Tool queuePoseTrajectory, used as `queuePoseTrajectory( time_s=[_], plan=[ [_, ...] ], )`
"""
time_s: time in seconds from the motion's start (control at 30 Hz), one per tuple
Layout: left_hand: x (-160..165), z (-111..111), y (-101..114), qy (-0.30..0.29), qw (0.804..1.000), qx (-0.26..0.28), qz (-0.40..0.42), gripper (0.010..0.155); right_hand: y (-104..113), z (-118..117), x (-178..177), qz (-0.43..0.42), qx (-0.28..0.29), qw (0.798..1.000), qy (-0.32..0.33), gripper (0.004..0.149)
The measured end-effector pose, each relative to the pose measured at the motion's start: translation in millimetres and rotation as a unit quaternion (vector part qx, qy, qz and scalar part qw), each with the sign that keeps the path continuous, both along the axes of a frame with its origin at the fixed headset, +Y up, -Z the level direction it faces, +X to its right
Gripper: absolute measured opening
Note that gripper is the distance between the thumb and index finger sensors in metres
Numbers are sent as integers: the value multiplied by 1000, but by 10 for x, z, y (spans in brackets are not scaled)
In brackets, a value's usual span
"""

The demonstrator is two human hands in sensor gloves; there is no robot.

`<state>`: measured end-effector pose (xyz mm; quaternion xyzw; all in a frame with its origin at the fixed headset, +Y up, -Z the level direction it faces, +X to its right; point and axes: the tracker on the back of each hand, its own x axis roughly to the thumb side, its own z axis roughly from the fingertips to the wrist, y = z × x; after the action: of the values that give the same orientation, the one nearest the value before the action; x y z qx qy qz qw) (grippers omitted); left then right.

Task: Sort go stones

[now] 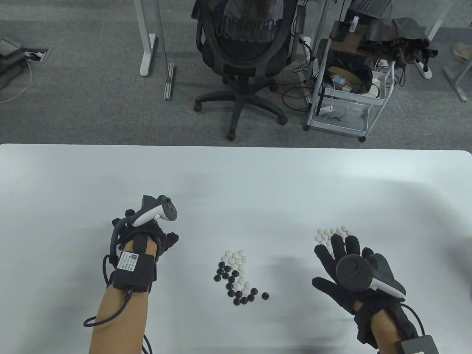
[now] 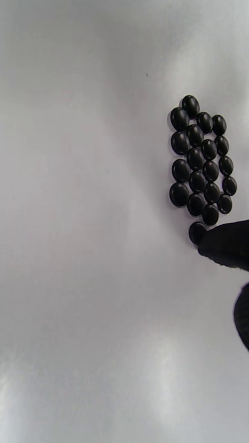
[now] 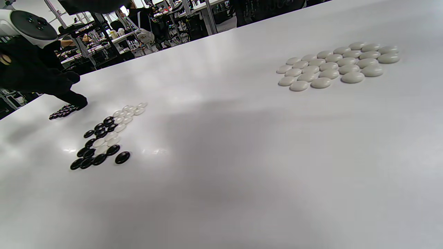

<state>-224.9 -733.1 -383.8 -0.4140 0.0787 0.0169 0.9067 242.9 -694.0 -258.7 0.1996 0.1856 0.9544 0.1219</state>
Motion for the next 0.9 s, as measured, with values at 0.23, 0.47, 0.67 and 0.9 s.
queuePoseTrajectory(
  time_s=[0.23, 0.47, 0.67, 0.9],
  plan=[
    [222, 61, 178, -43, 999, 12, -16, 68, 10, 7, -1, -2, 2, 1000, 2, 79],
    [964, 402, 346, -219, 975, 10, 26, 66, 43, 3, 50, -9, 6, 1000, -7, 79],
    [1740, 842, 339, -360, 931, -10, 50, 63, 39, 4, 49, -9, 5, 1000, -6, 79],
    [2262, 1022, 152, -411, 908, -39, 67, 62, 52, 3, 69, -14, 9, 1000, -10, 79]
  ],
)
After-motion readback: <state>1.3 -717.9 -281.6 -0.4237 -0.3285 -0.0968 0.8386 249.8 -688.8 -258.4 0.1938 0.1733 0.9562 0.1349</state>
